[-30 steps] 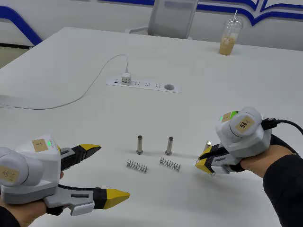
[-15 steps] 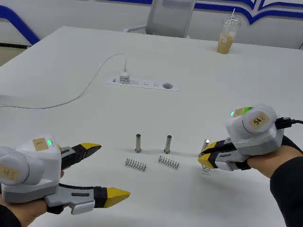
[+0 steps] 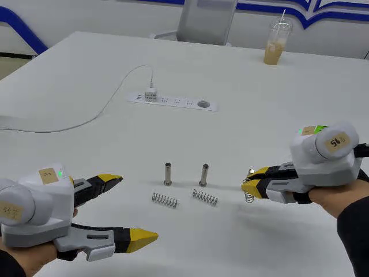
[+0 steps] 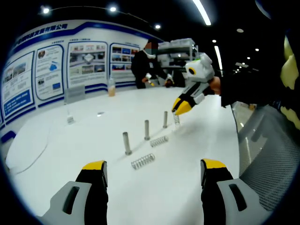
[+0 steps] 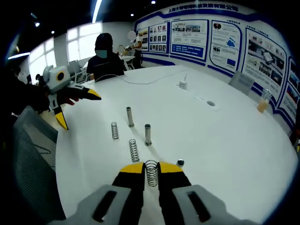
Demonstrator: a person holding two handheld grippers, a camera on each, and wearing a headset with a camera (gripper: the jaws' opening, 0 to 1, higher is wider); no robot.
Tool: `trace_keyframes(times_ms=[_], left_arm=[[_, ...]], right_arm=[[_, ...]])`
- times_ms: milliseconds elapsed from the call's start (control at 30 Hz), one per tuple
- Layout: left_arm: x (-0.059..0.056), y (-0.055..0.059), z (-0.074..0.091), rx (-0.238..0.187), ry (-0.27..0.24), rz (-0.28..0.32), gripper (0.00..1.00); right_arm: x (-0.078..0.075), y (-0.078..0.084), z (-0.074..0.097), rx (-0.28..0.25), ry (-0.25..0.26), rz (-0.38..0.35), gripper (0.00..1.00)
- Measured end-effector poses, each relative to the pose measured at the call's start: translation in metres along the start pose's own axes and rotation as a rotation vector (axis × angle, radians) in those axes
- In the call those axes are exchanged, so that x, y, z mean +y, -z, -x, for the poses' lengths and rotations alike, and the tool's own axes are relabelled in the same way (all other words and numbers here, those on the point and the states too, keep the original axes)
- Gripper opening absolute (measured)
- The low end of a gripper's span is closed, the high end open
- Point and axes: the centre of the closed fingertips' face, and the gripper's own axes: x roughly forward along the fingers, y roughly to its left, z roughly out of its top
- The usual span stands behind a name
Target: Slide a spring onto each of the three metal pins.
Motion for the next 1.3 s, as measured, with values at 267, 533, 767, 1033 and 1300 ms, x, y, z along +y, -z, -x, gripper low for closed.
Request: trace_keyframes(times_ms=[267,533,767,1033,1300], left_arm=[[0.0,0.001,0.0,0.001,0.0,0.001,0.83],[0.001,0.001,0.001,0.001,-0.001,0.001,0.83],[0.001,0.001,0.0,0.001,-0.001,0.001,0.83],[0.002,0.001,0.002,0.005,-0.003,0.003,0.83],[0.0,0.001,0.001,0.005,-0.002,0.004,0.83]], right_arm=[[-0.003,-0.015,0.008,-0.074,0.011,-0.023,0.12],[-0.008,-0.032,0.016,-0.14,0.034,-0.025,0.12],[-0.016,-0.045,0.021,-0.191,0.065,-0.028,0.12],[-0.03,-0.05,0.024,-0.245,0.117,-0.064,0.12],[-0.039,-0.044,0.019,-0.254,0.142,-0.084,0.12]])
